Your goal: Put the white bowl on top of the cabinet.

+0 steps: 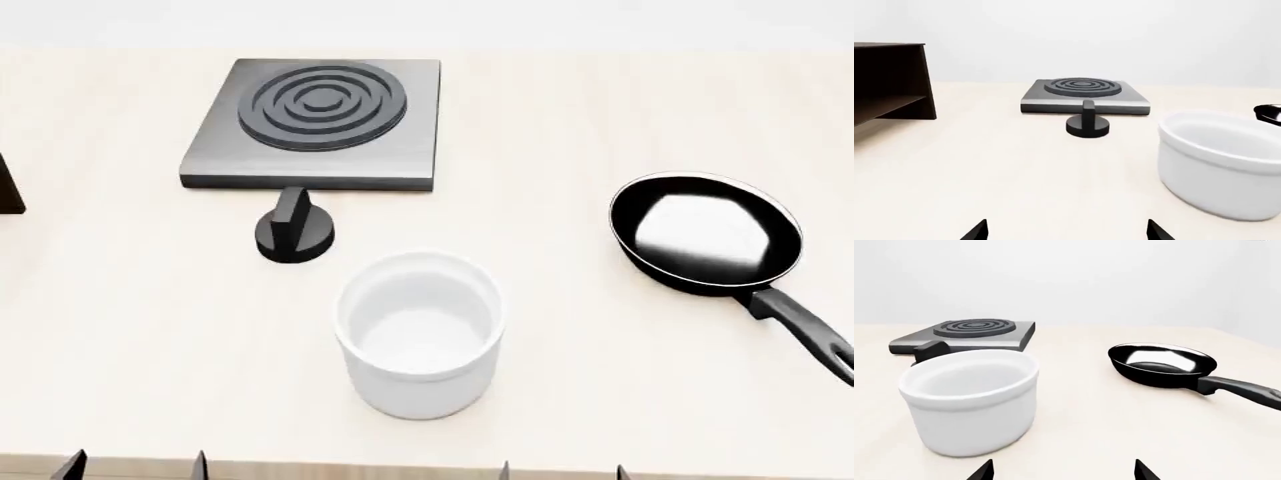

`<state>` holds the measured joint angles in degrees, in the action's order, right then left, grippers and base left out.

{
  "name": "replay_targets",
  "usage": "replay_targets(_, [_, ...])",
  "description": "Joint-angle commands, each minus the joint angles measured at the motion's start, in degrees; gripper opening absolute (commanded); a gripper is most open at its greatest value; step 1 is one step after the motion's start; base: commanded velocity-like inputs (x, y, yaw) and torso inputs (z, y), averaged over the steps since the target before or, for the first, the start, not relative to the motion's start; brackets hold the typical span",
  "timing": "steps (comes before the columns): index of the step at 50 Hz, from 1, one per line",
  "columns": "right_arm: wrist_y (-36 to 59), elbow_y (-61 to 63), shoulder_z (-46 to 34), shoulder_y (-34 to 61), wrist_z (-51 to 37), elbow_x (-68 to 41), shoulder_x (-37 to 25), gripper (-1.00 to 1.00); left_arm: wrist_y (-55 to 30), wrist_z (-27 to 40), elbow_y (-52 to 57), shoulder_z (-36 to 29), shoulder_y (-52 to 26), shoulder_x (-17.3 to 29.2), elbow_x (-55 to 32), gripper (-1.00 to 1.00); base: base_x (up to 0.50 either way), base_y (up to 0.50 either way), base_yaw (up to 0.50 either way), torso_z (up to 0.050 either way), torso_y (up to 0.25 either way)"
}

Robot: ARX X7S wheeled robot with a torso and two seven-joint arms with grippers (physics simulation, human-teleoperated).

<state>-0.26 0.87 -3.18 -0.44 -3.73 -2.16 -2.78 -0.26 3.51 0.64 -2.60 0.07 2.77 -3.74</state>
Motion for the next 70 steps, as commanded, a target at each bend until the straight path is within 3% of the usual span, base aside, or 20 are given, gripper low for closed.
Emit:
replay_targets(1, [2.2,4.3,0.4,-1.1,-3.0,-1.6,-1.1,1.0,-0.7,2.3,3.0,0.8,0.9,1.1,-2.9,1.0,0.0,0.0,0.0,0.0,0.0])
replay_targets(10, [3.9,9.4,0.5,-2.4,-4.5,-3.2,-1.7,1.0,-1.9,6.6,7.2,4.2,2.7,1.7,-4.7,1.0,0.0,0.0,0.0,0.0,0.0])
replay_targets(35, [4.9,14.0,-0.3,-3.2,-6.8,-5.8,-3.4,1.0,3.9,23.6,19.1,26.1,14.8,-0.8,-18.5,1.0,0.0,0.0,0.0,0.0,0.0])
replay_targets(44, [5.7,16.4,-0.9,-3.4,-7.5,-6.5,-4.0,1.0,5.5,28.3,20.9,28.1,17.5,-0.7,-19.6,1.0,0.0,0.0,0.0,0.0,0.0])
replay_targets(62, [8.8,22.5,-0.3,-3.9,-9.9,-9.0,-5.1,1.0,7.2,51.6,25.6,33.9,24.9,-1.9,-19.2,1.0,0.0,0.0,0.0,0.0,0.0])
replay_targets(70, [11.0,26.3,0.5,-4.2,-11.5,-9.8,-6.0,1.0,9.2,55.0,25.8,33.4,26.7,-0.9,-20.4,1.0,0.0,0.0,0.0,0.0,0.0])
